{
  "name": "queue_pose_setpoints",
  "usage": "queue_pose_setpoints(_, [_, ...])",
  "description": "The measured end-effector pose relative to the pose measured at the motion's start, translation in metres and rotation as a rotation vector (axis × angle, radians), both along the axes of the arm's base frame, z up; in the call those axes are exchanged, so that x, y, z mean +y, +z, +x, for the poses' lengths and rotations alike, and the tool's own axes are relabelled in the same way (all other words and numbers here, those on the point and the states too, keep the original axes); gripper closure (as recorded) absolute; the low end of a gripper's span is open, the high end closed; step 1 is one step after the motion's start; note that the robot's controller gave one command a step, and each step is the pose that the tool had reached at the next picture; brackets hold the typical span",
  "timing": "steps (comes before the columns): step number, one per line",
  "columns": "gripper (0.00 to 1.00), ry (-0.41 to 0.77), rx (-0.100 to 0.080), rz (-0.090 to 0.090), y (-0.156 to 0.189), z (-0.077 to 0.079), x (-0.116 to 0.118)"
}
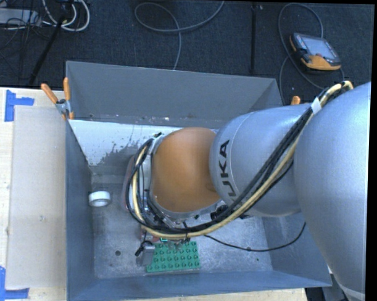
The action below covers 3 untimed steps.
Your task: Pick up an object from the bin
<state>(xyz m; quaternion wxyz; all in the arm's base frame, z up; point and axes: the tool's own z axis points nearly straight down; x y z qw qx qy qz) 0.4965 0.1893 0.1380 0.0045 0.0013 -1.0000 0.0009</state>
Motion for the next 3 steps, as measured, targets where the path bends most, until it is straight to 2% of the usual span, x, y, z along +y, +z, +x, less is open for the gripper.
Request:
queue_pose_setpoints(1, [0.00, 0.044, -0.005, -0.002, -0.010, 0.001, -0.084])
queue_pose_setpoints(2, [0.00, 0.025, -0.004, 0.001, -0.015, -0.019, -0.081])
queue_pose_setpoints(3, [0.00, -0.064, -0.004, 0.001, -0.040, -0.018, -0.088])
